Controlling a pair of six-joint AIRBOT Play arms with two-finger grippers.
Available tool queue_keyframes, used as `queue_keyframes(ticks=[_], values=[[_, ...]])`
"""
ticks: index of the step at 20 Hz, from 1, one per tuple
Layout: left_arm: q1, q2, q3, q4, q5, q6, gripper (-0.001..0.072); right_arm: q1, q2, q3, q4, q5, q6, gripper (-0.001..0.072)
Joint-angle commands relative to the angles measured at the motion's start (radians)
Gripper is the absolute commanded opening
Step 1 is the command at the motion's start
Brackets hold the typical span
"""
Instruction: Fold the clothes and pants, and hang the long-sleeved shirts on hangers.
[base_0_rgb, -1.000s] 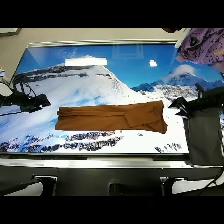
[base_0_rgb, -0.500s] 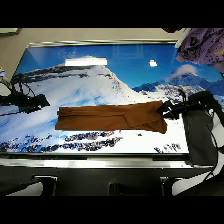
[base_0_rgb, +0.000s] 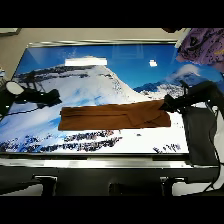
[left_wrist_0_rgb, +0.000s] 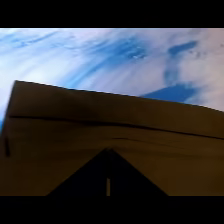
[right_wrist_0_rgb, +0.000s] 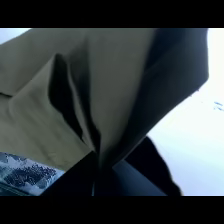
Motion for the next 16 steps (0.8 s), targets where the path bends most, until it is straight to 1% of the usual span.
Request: queue_keyframes(ticks=[1, 4, 6, 7, 10, 16], values=[[-0.178, -0.088, 0.001, -0.210, 0.124, -0.025, 0.0020, 0.003, 0.109, 0.060, -0.109, -0.078, 0.171, 0.0025], [-0.365, -0.182, 0.002, -0.385, 0.283, -0.024, 0.0020, 0.003, 0.149, 0.144, -0.179, -0.148, 0.235, 0.0025], [-0.473, -0.243, 0.004, -0.499, 0.385, -0.024, 0.0020, 0.003, 0.165, 0.193, -0.210, -0.185, 0.245, 0.0025], [-0.519, -0.277, 0.019, -0.539, 0.409, -0.024, 0.0020, 0.003, 0.170, 0.212, -0.227, -0.203, 0.250, 0.0025], [-0.635, -0.406, 0.148, -0.587, 0.415, -0.025, 0.0020, 0.003, 0.177, 0.272, -0.263, -0.264, 0.259, 0.0025], [-0.777, -0.650, 0.487, -0.591, 0.383, -0.152, 0.0020, 0.003, 0.179, 0.389, -0.284, -0.341, 0.280, 0.0025]])
